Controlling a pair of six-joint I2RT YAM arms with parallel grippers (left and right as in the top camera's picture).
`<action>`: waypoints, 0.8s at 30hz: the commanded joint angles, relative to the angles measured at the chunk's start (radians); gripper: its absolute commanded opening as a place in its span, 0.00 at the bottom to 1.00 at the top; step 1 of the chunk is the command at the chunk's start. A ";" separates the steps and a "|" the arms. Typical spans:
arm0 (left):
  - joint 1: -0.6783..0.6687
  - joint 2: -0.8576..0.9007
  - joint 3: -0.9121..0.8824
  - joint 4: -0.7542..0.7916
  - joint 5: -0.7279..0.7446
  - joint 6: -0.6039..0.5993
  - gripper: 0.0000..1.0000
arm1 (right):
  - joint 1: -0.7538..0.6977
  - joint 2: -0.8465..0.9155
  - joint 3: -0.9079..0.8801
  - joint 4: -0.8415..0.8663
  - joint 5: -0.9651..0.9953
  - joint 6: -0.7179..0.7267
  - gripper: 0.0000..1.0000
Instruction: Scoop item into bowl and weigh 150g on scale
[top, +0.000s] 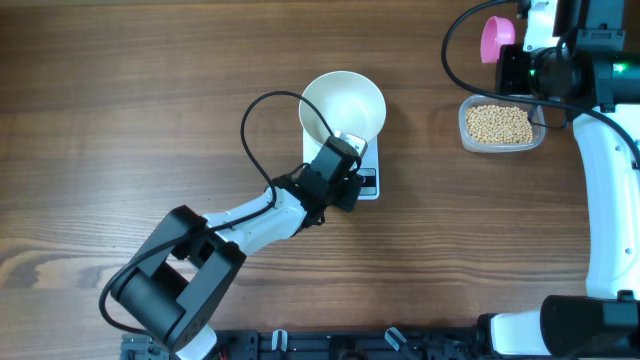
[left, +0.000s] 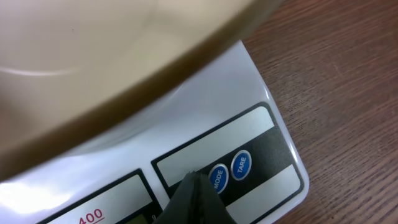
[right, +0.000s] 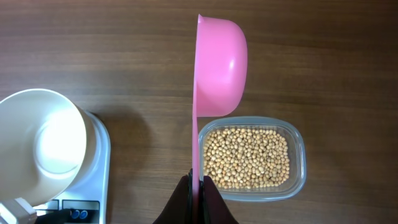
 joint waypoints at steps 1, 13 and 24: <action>-0.001 0.032 0.003 -0.004 -0.003 0.020 0.04 | 0.002 0.012 -0.003 0.006 0.018 -0.005 0.04; -0.001 0.032 0.003 -0.019 -0.003 0.020 0.04 | 0.002 0.012 -0.003 0.006 0.018 -0.005 0.04; -0.001 0.032 0.003 -0.023 -0.031 0.020 0.04 | 0.002 0.012 -0.003 0.006 0.018 -0.005 0.04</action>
